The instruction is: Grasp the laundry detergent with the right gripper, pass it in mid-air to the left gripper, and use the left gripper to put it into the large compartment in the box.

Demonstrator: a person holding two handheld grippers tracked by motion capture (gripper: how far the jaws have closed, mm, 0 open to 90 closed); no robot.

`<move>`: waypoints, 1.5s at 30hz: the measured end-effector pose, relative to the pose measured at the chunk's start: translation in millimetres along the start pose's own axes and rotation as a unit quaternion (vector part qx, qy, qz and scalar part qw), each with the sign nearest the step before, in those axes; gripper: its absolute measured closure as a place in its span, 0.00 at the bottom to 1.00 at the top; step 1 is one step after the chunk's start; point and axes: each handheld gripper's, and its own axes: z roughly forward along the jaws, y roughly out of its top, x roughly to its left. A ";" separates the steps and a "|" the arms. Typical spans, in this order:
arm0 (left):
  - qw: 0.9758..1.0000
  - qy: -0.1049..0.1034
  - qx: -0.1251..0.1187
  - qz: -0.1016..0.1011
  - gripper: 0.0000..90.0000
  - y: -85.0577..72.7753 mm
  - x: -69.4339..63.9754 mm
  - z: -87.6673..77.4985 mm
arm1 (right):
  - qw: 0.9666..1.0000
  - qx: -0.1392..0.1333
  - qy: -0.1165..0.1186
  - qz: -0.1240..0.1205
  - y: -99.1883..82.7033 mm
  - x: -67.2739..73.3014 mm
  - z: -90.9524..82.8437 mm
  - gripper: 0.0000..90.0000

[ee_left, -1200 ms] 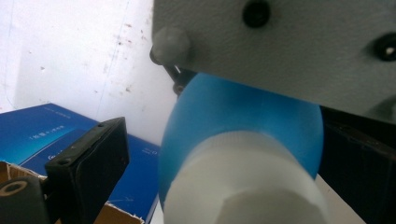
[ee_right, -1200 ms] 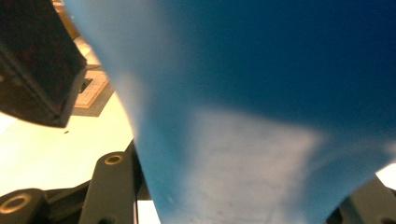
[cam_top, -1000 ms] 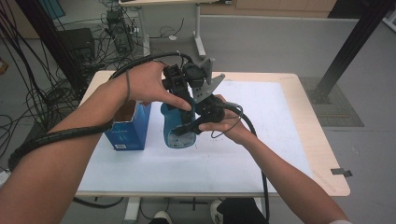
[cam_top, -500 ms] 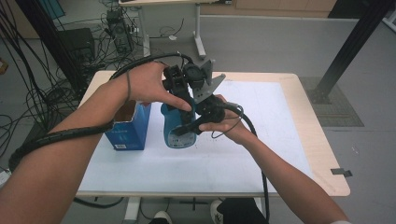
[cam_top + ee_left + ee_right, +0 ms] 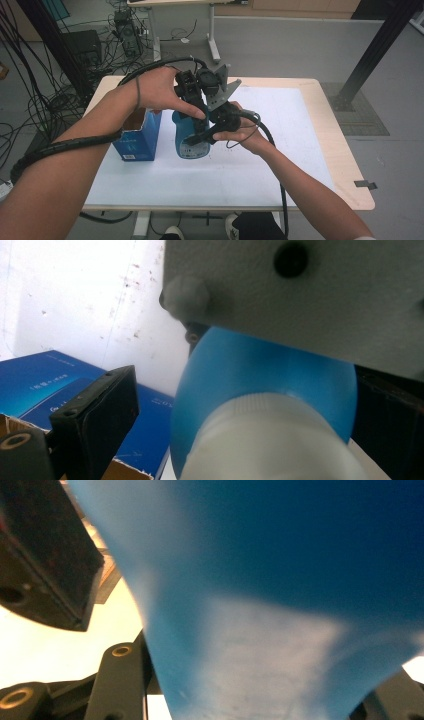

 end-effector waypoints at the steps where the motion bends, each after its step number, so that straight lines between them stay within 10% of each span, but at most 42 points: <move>1: 1.000 0.000 0.000 0.000 0.06 0.0 -0.2 0.0 | 1.000 0.002 0.002 0.002 -0.2 0.2 0.2 0.49; 45: 1.000 0.002 -0.002 0.004 0.07 3.4 -1.3 -4.5 | 1.000 0.001 -0.003 0.002 0.1 0.0 -3.9 0.49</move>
